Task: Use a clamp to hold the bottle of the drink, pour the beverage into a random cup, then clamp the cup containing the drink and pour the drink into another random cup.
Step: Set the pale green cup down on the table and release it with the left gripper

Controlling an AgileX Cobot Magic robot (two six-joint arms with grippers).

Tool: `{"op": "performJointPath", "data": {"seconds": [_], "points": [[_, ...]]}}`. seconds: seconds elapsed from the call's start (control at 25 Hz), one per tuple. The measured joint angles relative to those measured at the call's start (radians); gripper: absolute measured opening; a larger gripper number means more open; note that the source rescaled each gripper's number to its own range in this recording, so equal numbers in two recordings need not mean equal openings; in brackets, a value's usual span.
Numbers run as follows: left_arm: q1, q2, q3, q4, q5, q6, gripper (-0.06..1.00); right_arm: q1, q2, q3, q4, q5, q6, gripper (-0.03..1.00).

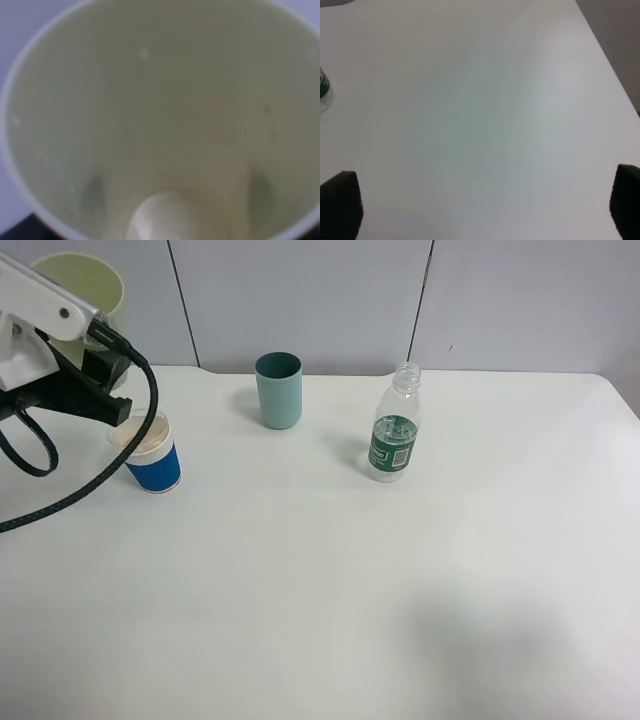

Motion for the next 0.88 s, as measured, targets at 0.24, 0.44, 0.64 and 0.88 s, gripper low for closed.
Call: {"op": "performJointPath", "data": {"seconds": [0.24,0.44,0.64,0.88], "points": [[0.000,-0.029,0.055,0.425,0.013,-0.504,0.02,0.000,0.000,0.000,0.000,0.000,0.000,1.00],[-0.001,-0.029,0.058,0.864,-0.011,-0.936,0.02,0.000,0.000,0.000,0.000,0.000,0.000,1.00],[-0.001,-0.019,0.058,1.142,-0.097,-1.111,0.02,0.000,0.000,0.000,0.000,0.000,0.000,1.00],[-0.001,0.063,0.078,1.174,-0.137,-1.118,0.02,0.000,0.000,0.000,0.000,0.000,0.000,1.00]]}}
